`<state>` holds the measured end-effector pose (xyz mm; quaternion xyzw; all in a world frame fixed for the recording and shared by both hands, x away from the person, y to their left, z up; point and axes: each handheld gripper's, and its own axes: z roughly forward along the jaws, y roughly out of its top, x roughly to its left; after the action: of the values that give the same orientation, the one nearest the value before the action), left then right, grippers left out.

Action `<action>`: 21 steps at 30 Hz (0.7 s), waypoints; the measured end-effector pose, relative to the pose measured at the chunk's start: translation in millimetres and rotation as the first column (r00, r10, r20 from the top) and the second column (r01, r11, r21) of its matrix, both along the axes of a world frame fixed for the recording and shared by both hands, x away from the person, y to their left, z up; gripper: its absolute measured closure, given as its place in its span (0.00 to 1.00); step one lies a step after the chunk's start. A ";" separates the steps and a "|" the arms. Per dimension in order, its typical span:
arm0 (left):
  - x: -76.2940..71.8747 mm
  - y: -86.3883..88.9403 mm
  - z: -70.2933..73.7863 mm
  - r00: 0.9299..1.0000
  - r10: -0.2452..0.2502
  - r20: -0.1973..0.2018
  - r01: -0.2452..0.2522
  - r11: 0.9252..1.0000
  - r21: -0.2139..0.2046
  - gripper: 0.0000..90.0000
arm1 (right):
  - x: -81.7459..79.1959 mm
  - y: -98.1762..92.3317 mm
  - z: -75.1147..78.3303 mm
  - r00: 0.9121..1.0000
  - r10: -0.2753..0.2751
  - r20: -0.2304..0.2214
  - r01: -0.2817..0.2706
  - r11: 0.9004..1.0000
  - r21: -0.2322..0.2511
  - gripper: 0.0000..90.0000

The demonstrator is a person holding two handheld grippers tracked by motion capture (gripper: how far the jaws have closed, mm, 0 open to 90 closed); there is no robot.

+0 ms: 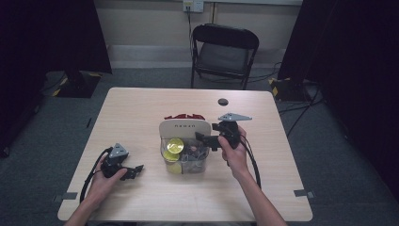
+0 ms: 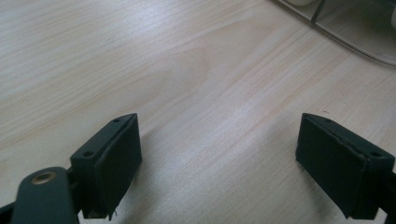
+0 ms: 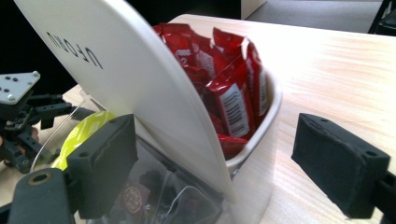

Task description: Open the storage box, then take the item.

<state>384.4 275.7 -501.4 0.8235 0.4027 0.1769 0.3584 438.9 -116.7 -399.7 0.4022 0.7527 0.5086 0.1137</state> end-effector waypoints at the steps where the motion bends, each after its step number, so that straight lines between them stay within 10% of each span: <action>1: -0.1 -0.1 0.0 1.000 0.002 -0.001 -0.002 1.000 -0.001 0.16 | 0.4 -0.9 0.2 1.000 -0.008 0.001 0.008 1.000 0.001 0.15; 21: -1.5 -5.1 3.5 1.000 0.005 -0.017 -0.005 1.000 -0.015 0.18 | 4.4 -2.3 0.0 0.999 -0.013 -0.032 0.013 1.000 -0.012 0.14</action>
<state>383.0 270.6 -497.9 0.8211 0.4093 0.1676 0.3608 443.3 -119.0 -399.8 0.4145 0.7548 0.4969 0.1073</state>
